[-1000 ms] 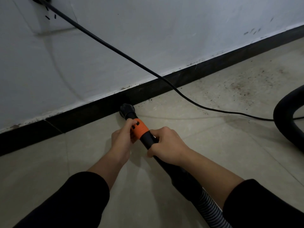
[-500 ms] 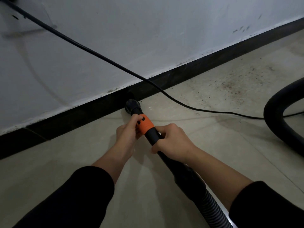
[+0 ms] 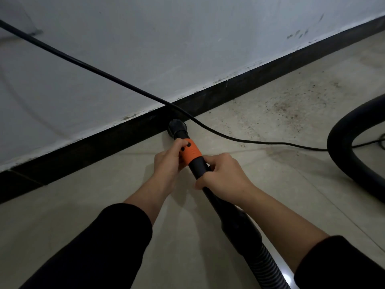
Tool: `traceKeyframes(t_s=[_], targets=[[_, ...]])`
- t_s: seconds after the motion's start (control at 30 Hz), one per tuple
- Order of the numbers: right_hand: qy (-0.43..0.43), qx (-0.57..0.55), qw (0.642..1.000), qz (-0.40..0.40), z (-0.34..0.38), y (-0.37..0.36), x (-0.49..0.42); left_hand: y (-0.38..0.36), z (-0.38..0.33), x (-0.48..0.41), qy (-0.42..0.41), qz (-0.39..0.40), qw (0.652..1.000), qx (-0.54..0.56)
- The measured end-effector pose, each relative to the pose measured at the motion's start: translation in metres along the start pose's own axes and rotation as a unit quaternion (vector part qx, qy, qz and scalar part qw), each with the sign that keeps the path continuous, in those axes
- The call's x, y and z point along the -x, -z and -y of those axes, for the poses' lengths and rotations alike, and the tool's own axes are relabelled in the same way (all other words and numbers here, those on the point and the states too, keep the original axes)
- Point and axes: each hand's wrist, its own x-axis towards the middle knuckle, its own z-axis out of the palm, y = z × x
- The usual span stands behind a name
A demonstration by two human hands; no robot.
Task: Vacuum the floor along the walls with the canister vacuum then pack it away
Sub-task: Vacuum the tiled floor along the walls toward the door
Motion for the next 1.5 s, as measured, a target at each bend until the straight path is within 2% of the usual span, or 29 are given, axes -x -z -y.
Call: traceKeyframes(t_s=[0.97,1.5], targets=[[-0.065,0.013,0.998,-0.016,-0.034,0.050,0.056,-0.051,0.029,0.051,0.052,0.065,0.994,-0.065],[-0.109,0.025,0.993,-0.024,-0.064,0.086,0.100,-0.083,0.055,0.089,0.078,0.134,0.984,-0.089]])
